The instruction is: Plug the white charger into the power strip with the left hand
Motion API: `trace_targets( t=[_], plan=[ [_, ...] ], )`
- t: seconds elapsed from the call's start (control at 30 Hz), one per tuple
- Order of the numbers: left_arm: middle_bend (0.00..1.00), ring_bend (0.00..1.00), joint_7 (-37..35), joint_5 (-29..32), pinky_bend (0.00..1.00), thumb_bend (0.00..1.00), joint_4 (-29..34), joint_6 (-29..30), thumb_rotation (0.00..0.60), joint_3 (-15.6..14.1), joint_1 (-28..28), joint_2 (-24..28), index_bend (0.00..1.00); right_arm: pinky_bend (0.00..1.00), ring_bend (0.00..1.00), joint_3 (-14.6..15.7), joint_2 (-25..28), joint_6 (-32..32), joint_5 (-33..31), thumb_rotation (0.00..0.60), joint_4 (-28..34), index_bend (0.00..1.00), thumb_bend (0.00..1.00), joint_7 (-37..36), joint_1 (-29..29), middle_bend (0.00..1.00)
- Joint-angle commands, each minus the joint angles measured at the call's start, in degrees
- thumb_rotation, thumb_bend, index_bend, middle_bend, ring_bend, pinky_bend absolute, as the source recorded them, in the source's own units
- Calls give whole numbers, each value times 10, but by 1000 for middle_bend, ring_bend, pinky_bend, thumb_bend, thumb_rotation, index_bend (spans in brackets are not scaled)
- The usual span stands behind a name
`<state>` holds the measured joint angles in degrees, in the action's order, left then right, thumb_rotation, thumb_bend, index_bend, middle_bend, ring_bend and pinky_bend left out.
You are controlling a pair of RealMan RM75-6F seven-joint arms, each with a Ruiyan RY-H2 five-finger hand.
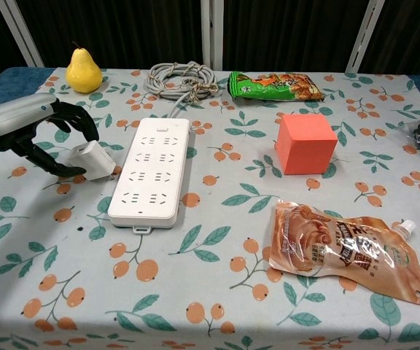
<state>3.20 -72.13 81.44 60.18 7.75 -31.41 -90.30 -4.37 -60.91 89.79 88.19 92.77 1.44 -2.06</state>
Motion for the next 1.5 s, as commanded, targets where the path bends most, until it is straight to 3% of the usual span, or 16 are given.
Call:
trace_targets(
  t=[0.03,0.33,0.93,1.23,1.3,1.5],
  plan=[
    [365,224,0,-1,243,237,-2,4,600,4,-2,-6,403,11,0,-2,3,3,0,600,3,0,154,2,0,103],
    [379,232,-40,-19,240,260,-25,-4,600,-5,-2,-13,412,11,0,-5,13,7,2,600,13,0,155,10,0,103],
    [419,256,-42,-24,240,282,-60,-10,600,-9,-6,-34,418,11,0,-3,10,7,-2,600,16,0,155,12,4,103],
    [476,291,-45,-30,249,344,-71,-14,600,-10,-9,-36,481,11,0,-3,9,6,-3,600,18,0,155,13,4,109],
    [519,326,-45,-33,289,361,-78,-15,600,-10,-12,-36,525,11,0,-3,9,7,-2,600,19,0,155,14,5,111],
    [654,501,-43,-56,583,380,-57,-16,600,1,-30,0,646,11,0,-3,10,10,-1,600,23,0,155,18,6,112]
  ],
)
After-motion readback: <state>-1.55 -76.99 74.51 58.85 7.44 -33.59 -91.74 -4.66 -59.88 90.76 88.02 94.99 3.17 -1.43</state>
